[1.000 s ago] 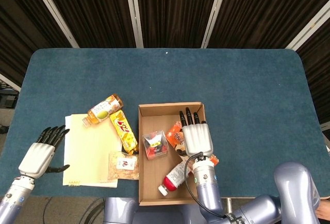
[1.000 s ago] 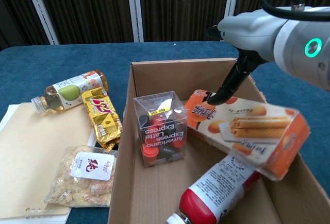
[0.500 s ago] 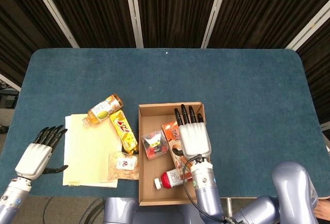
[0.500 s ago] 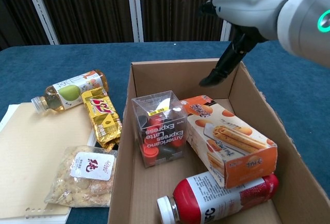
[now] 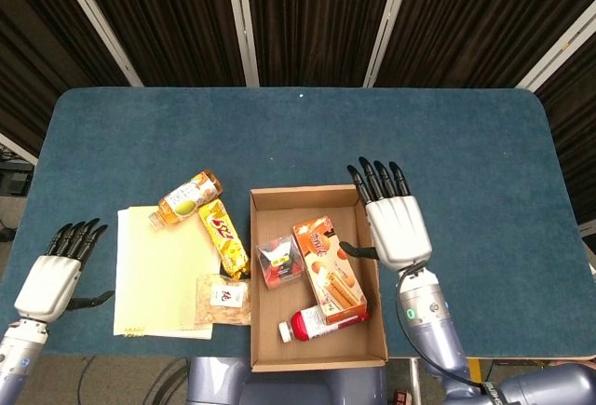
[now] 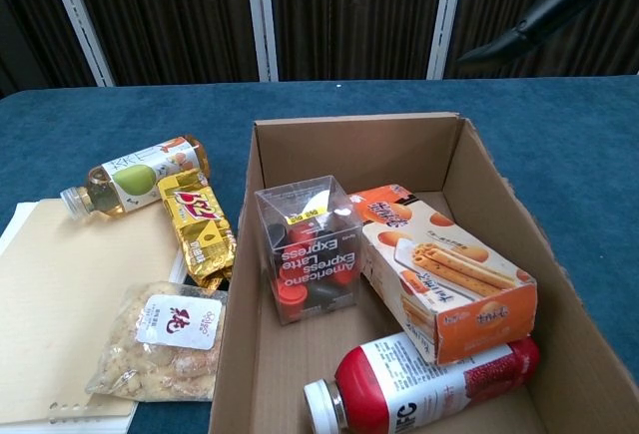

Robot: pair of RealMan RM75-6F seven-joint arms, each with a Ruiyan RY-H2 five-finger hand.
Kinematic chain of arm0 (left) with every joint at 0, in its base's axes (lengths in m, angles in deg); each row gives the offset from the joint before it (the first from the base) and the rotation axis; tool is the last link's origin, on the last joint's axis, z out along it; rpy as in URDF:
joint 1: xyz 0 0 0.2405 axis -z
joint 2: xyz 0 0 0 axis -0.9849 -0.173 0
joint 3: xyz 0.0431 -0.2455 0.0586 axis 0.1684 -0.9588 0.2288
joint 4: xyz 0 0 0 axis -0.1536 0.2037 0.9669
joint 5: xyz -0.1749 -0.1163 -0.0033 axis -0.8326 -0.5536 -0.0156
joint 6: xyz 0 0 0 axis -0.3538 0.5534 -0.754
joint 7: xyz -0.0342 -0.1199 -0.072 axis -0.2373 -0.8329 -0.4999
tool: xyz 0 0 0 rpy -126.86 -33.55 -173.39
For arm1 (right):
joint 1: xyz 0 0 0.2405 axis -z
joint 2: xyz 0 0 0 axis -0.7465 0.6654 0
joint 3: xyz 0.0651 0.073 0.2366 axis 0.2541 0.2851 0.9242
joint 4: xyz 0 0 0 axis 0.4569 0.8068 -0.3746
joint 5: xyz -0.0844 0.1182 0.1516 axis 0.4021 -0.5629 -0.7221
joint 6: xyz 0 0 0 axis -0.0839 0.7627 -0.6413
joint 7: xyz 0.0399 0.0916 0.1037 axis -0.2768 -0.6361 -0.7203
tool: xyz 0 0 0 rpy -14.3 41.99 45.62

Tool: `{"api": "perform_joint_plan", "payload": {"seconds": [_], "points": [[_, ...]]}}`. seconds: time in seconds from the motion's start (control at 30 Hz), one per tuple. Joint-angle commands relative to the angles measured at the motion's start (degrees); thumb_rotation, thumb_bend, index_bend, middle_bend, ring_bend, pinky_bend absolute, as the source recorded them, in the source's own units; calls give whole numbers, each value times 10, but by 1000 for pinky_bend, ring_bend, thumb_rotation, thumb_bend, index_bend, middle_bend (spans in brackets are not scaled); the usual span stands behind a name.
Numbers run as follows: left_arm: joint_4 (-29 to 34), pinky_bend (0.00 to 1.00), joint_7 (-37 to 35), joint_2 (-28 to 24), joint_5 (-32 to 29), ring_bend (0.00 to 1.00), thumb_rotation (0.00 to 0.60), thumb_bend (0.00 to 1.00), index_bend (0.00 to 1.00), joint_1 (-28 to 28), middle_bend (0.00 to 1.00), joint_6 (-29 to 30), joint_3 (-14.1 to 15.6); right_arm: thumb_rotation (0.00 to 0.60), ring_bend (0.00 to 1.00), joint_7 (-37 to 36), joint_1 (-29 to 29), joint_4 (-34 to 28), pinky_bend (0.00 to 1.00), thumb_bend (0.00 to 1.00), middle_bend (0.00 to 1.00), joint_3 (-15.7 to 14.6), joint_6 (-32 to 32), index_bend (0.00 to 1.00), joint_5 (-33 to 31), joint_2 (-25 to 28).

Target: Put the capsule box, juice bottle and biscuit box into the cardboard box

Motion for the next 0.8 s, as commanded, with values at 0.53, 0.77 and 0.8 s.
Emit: {"api": "perform_joint_plan", "payload": {"seconds": [0.53,0.77,0.8], "points": [[4,0,40,17,-11,0,503,0,0,1,0,-11,-5,600,0,-443,269,356,0,0,0,-161,-2,0,305,70],[2,0,53,25,-13,0,504,0,0,2,0,-23,0,600,0,-359,330,368,0,0,0,-177,43,0,321,44],[2,0,57,26,-15,0,504,0,0,2,0,-23,-1,600,0,-357,333,366,0,0,0,-173,41,0,319,44]]}}
